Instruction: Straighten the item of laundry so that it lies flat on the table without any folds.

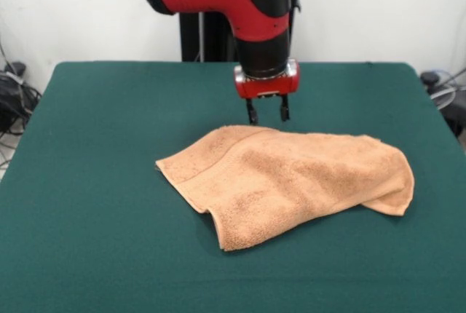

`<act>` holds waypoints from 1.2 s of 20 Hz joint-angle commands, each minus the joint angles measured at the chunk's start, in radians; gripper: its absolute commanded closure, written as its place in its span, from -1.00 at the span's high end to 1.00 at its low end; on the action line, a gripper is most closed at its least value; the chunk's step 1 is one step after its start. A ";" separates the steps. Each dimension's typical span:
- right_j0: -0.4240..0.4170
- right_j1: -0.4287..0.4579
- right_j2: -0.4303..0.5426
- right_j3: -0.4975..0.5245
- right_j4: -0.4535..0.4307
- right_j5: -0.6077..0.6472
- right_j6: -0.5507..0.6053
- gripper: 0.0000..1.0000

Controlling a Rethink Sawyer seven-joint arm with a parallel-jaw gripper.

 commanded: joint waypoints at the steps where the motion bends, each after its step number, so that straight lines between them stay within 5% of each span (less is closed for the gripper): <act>1: -0.009 -0.114 0.072 0.012 0.049 0.126 0.103 1.00; 9: 0.002 -0.167 0.087 -0.024 0.076 0.225 0.082 1.00; 24: 0.044 -0.088 0.078 -0.116 0.094 0.205 0.097 1.00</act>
